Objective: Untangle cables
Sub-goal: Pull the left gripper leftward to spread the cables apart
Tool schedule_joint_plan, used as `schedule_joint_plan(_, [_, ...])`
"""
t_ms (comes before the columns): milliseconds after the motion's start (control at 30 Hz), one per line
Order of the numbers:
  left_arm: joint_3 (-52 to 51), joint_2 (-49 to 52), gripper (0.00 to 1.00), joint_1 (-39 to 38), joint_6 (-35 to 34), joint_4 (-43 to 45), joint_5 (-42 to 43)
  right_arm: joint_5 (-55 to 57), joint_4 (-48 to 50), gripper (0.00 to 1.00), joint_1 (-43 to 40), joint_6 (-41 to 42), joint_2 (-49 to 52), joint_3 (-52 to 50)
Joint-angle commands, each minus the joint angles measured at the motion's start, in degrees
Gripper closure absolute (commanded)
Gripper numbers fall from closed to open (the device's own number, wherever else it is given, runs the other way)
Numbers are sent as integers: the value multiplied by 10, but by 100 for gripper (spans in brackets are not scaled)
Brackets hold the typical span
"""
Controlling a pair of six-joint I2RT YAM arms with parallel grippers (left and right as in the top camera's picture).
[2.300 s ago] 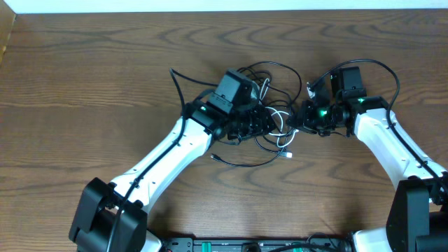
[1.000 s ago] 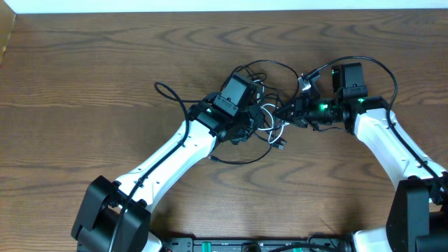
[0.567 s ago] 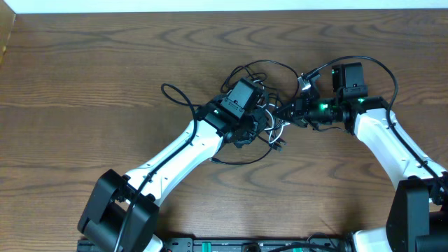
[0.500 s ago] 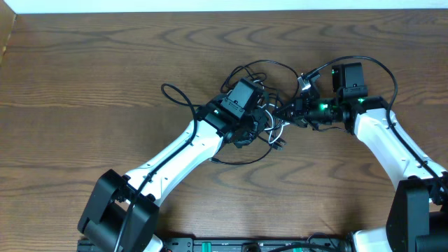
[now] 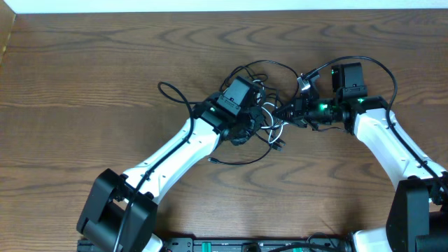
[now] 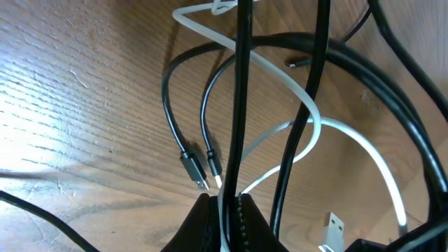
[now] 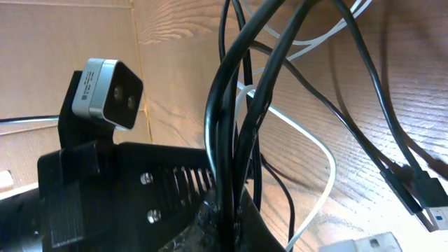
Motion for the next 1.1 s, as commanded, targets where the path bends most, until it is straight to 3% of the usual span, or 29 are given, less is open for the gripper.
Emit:
schedule_joint_plan(0, [7,4,93,24,32,-6,15,14,-9,99,-8,4,0,0])
schedule_joint_plan(567, [7,3,93,113,118,-15,102,226,-111,99,-8,-1,0,0])
schedule_joint_plan(833, [7,3,92,145,190,-14,153,315,-143,99,-8,-1,0,0])
schedule_joint_plan(967, [7,3,92,166,240,34,266,353,-159,99,-8,-1,0,0])
schedule_joint_plan(1067, [7,3,92,191,348,46,374,371,-168,99,-8,-2,0,0])
